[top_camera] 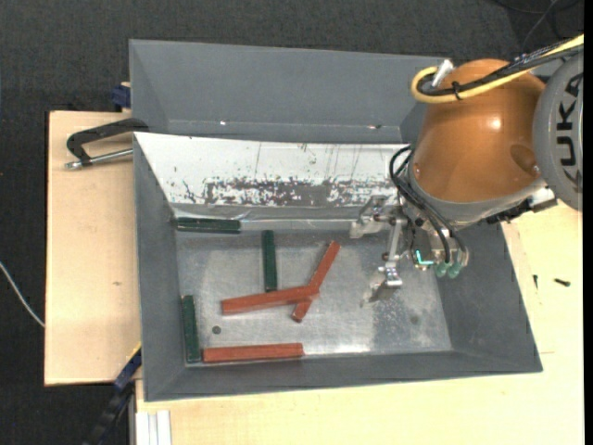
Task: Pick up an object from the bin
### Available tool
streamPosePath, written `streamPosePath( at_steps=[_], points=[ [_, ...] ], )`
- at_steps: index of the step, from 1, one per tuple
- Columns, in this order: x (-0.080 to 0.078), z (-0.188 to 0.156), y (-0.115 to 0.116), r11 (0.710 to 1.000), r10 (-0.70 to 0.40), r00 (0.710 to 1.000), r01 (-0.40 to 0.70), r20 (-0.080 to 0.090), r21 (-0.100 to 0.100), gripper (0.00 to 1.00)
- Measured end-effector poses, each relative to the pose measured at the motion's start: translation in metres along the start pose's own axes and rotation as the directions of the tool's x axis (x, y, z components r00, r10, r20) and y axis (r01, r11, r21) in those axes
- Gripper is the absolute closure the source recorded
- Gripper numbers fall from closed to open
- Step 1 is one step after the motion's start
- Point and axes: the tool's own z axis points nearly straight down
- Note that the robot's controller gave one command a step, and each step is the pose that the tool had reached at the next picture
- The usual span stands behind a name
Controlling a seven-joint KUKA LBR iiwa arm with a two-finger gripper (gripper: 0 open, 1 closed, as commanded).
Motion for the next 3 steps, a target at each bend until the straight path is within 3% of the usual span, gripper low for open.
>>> streamPosePath(
  at_steps=[1,2,3],
  points=[
    [-0.001,-0.004,0.000,1.000,0.001,1.000,-0.001,0.008,-0.001,0.00],
    [-0.012,0.048,0.017,0.995,-0.095,0.995,0.095,0.012,0.001,0.00],
    [-0.032,0.076,0.056,0.881,-0.474,0.881,0.474,0.013,0.005,0.00]
  ],
)
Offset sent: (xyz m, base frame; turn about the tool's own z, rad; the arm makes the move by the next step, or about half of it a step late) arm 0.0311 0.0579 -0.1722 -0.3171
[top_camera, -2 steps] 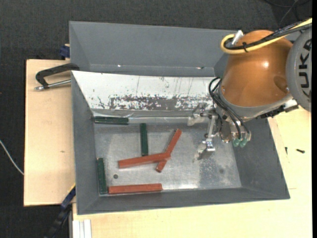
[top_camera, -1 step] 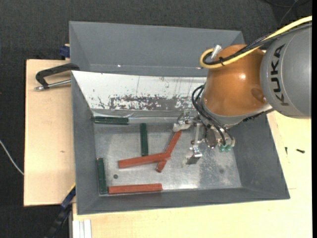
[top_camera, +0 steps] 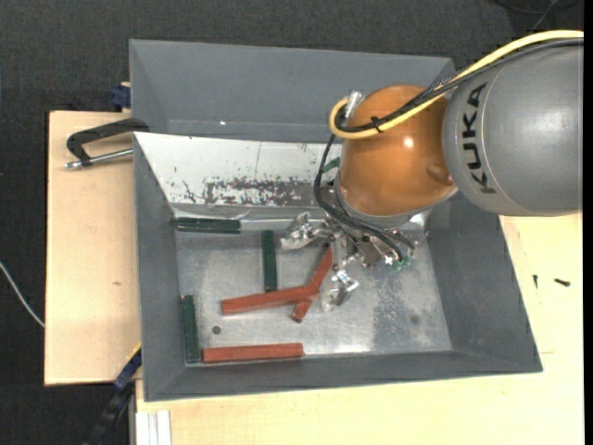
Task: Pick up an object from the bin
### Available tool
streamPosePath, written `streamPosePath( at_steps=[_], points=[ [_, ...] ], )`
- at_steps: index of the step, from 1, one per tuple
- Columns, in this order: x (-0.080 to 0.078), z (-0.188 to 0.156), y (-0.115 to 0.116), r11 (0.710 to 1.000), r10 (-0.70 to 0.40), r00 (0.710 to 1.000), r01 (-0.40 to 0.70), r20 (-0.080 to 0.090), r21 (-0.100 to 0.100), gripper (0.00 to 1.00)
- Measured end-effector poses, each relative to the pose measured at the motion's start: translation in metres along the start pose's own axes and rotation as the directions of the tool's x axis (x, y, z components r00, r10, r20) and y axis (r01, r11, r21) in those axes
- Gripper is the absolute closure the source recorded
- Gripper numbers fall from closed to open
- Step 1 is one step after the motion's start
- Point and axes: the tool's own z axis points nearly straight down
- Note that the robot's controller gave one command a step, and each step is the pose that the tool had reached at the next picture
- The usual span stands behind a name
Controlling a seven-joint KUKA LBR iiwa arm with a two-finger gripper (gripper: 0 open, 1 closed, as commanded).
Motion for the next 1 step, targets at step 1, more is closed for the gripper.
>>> streamPosePath(
  at_steps=[1],
  points=[
    [0.0133,0.0345,-0.0245,1.000,0.030,1.000,-0.030,-0.006,-0.002,0.00]
  ],
)
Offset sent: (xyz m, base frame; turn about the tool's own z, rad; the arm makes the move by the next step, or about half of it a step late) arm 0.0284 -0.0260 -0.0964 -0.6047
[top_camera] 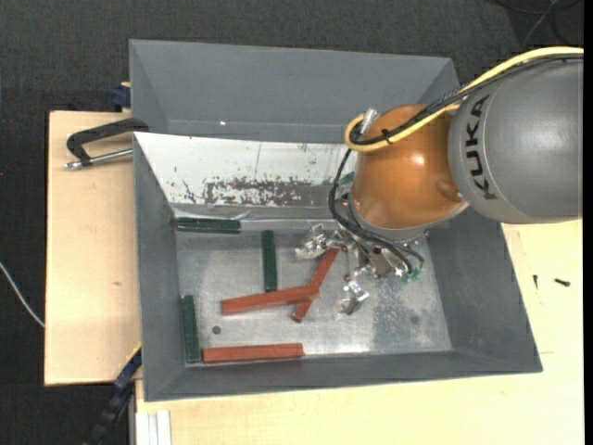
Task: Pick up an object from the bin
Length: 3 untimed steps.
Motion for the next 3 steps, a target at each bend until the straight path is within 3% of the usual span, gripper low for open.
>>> streamPosePath(
  at_steps=[1,2,3],
  points=[
    [-0.014,0.028,-0.005,0.950,-0.313,0.950,0.313,0.004,0.003,0.00],
    [-0.021,0.053,-0.005,0.936,-0.353,0.936,0.353,-0.007,0.000,1.00],
    [-0.021,0.053,-0.006,0.936,-0.352,0.936,0.352,-0.007,0.000,1.00]
  ],
)
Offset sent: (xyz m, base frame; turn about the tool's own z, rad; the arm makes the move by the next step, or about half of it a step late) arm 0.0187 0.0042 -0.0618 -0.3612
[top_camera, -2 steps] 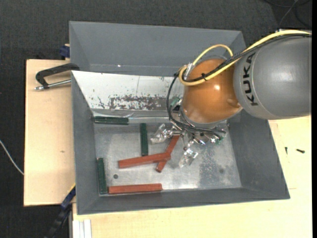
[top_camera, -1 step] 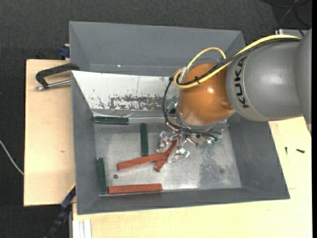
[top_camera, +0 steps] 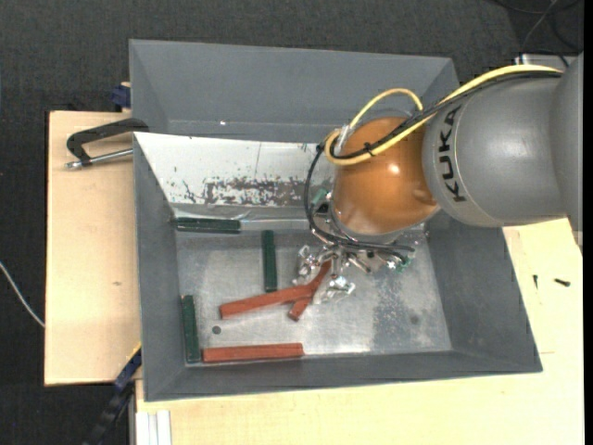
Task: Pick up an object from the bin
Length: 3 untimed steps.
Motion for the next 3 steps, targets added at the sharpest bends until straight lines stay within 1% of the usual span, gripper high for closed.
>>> streamPosePath(
  at_steps=[1,2,3],
  points=[
    [0.000,-0.002,0.001,1.000,0.000,1.000,0.000,0.003,0.000,1.00],
    [0.001,-0.018,0.002,1.000,0.001,1.000,-0.001,0.006,-0.002,1.00],
    [-0.001,-0.033,0.001,1.000,0.001,1.000,-0.001,0.012,0.004,1.00]
  ],
)
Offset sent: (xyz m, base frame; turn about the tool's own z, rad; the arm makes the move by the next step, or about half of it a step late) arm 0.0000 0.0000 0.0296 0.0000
